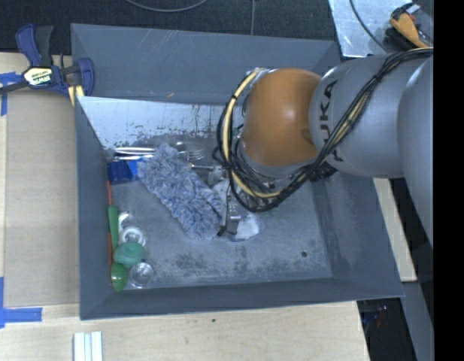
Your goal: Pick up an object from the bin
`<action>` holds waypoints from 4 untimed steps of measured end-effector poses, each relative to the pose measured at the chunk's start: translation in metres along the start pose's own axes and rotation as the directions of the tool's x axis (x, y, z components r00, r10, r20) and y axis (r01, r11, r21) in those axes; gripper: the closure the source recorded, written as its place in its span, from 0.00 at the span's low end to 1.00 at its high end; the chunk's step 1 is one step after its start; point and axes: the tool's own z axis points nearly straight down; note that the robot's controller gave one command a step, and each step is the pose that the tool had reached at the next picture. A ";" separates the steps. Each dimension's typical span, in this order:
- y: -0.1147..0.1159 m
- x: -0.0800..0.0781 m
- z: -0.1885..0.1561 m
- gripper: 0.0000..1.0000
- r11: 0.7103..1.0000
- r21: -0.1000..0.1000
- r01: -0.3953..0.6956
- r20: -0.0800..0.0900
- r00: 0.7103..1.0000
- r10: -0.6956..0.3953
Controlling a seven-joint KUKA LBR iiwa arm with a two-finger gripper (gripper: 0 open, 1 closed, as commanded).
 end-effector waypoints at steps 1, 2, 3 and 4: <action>0.000 -0.002 -0.004 0.00 1.000 -0.001 -0.003 0.008 1.000 0.003; -0.063 0.019 0.055 0.00 0.975 0.000 0.221 0.021 0.975 -0.221; -0.034 -0.025 0.057 0.00 0.998 -0.001 0.056 0.015 0.998 -0.056; -0.062 0.037 0.056 0.00 0.866 0.009 0.500 0.021 0.866 -0.500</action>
Offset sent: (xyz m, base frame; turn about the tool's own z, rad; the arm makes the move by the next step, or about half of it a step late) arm -0.0239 -0.0644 -0.0592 -0.2249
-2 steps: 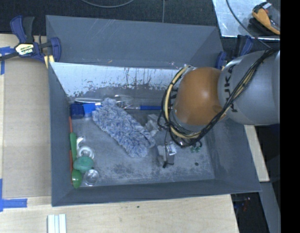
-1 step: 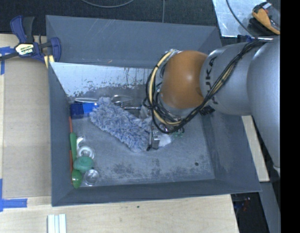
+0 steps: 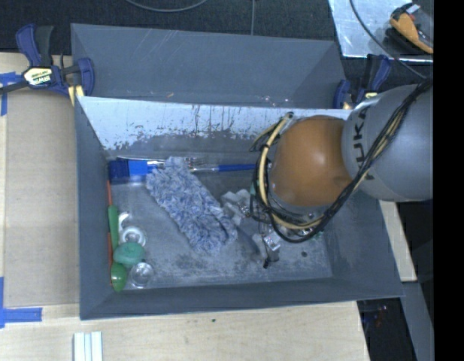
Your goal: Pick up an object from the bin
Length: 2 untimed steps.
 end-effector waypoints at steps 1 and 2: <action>0.033 -0.050 0.003 0.00 0.998 -0.001 0.055 0.000 0.999 -0.055; 0.090 -0.011 0.001 1.00 0.969 0.003 0.246 0.003 0.969 -0.246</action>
Offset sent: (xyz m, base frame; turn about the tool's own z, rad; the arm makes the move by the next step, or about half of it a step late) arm -0.0383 0.0825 -0.0031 -0.2527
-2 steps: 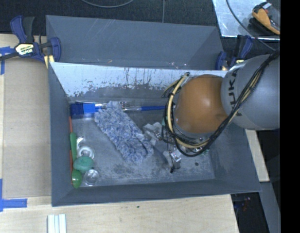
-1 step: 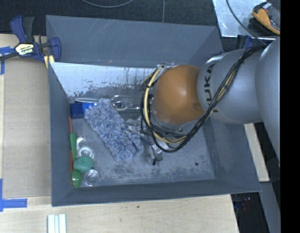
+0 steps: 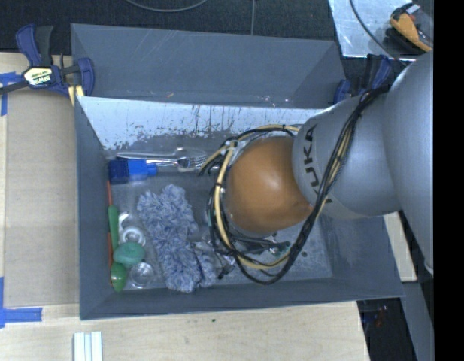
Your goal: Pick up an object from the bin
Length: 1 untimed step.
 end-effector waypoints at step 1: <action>0.000 0.000 0.000 1.00 1.000 0.000 -0.001 0.000 1.000 0.001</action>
Offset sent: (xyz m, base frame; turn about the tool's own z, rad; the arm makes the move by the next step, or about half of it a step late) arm 0.0000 -0.0001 0.0884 0.0005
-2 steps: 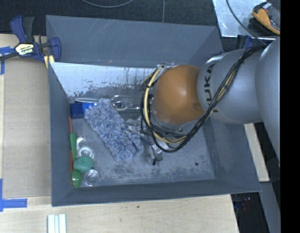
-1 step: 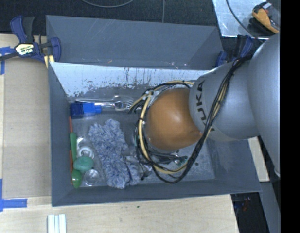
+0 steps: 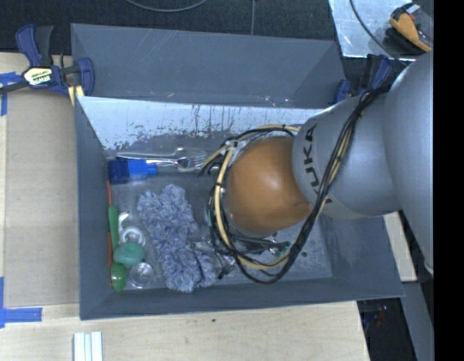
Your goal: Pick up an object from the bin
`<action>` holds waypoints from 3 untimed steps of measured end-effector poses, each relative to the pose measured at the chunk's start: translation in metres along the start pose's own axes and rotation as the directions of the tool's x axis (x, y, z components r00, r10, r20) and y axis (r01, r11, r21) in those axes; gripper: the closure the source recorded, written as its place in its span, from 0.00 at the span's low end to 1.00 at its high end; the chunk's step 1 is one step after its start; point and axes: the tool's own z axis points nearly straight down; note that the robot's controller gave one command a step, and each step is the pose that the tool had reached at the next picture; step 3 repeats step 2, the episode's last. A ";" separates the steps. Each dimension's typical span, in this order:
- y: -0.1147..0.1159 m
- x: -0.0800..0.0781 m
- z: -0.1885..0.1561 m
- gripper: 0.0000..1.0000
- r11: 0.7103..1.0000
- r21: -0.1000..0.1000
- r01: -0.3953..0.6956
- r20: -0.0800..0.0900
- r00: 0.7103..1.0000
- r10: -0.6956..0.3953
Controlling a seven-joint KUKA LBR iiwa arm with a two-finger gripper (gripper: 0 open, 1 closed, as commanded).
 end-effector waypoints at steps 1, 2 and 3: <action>0.002 0.002 -0.015 1.00 1.000 -0.006 0.000 -0.009 1.000 0.000; -0.001 -0.001 -0.056 1.00 1.000 0.001 -0.001 0.000 1.000 0.001; -0.001 -0.001 -0.056 1.00 1.000 0.001 -0.001 0.000 1.000 0.001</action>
Offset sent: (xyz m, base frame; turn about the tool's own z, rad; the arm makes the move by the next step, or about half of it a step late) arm -0.0016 -0.0003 0.0359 0.0003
